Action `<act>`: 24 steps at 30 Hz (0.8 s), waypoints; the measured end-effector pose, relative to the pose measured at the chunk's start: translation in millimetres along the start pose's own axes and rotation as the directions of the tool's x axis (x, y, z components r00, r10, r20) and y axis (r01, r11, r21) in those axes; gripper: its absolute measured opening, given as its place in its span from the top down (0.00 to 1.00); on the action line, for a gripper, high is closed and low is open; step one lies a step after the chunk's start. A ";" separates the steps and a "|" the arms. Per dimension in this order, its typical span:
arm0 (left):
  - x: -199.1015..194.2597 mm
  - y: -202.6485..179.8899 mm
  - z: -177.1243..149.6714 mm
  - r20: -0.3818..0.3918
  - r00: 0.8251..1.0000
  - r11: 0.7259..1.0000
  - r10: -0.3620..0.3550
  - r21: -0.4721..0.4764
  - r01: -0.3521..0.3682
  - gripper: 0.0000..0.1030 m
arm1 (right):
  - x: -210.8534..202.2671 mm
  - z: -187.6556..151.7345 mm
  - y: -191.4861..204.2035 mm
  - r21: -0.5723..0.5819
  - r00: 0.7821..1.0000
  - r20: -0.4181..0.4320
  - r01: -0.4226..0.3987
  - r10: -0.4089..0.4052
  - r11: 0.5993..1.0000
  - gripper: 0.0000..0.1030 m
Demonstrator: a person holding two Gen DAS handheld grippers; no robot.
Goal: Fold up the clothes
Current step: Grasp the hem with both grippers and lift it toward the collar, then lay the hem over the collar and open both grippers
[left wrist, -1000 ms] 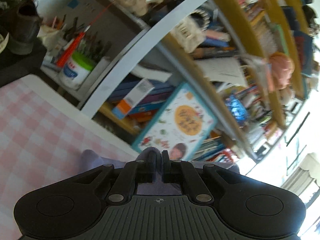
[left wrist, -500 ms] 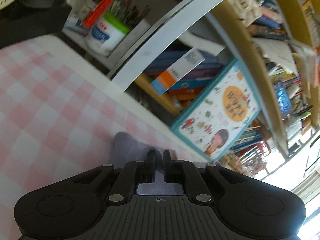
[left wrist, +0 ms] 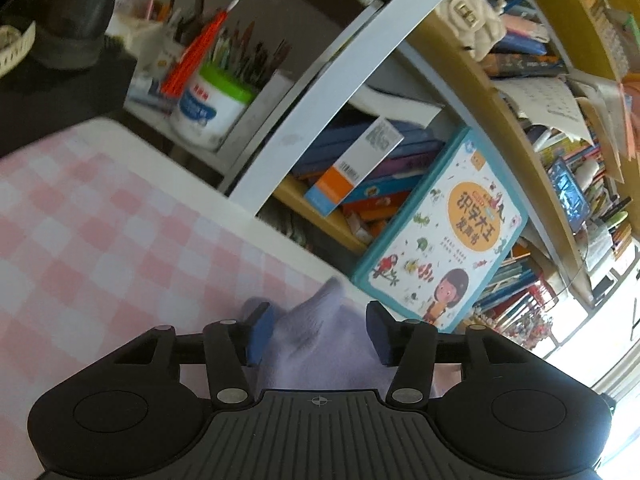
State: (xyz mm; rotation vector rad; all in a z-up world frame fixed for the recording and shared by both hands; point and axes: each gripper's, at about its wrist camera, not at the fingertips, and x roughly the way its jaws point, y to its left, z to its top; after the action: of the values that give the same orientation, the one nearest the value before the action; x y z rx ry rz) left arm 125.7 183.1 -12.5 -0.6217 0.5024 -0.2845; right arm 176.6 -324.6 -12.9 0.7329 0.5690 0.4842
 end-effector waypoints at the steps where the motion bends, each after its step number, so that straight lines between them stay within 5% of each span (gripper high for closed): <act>1: -1.9 -2.1 0.9 0.006 1.000 1.000 0.001 0.012 -0.001 0.50 | -3.9 2.2 1.5 -0.010 1.000 0.026 0.015 -0.015 1.000 0.45; 5: -5.8 -22.3 -1.4 0.001 1.000 0.990 0.006 0.141 -0.006 0.51 | -12.7 6.0 10.1 -0.102 0.993 0.075 0.098 -0.091 0.990 0.45; 7: -5.8 -43.0 -8.2 -0.027 0.999 0.950 0.040 0.311 -0.030 0.53 | -11.8 2.1 23.2 -0.245 0.986 0.074 0.160 -0.146 0.956 0.47; 10: -5.5 -76.6 -22.8 -0.022 0.994 0.808 0.109 0.584 -0.075 0.66 | -7.2 -9.9 46.9 -0.489 0.967 0.095 0.254 -0.238 0.835 0.71; 12: -3.3 -88.8 -27.3 -0.041 0.995 0.759 0.090 0.649 -0.042 0.69 | -0.7 -19.4 60.5 -0.610 0.960 0.103 0.269 -0.262 0.745 0.81; 16: 21.6 -98.0 -31.7 -0.124 0.989 0.737 0.074 0.676 0.030 0.73 | 18.5 -37.0 80.4 -0.761 0.971 0.040 0.183 -0.237 0.622 0.86; 18: 38.3 -92.1 -31.7 -0.125 0.985 0.734 0.121 0.680 -0.004 0.73 | 34.5 -39.5 81.0 -0.802 0.956 0.028 0.196 -0.292 0.564 0.86; 20: 52.8 -75.0 -26.0 -0.120 0.978 0.772 0.172 0.633 -0.058 0.73 | 49.8 -35.4 74.0 -0.811 0.926 0.046 0.253 -0.374 0.528 0.86; 22: 58.6 -52.0 -18.9 -0.128 0.970 0.829 0.207 0.550 -0.105 0.74 | 53.9 -22.7 55.8 -0.768 0.912 0.035 0.287 -0.409 0.573 0.93; 24: 52.5 -35.3 -15.0 -0.145 0.974 0.877 0.172 0.472 -0.084 0.75 | 48.1 -12.0 37.7 -0.701 0.920 0.009 0.286 -0.393 0.653 0.93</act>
State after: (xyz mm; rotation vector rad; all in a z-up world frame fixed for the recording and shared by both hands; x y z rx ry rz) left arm 158.3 127.4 -20.1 -0.0911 0.6243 -0.3237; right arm 197.0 -266.0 -7.4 -0.1481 0.5879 0.3545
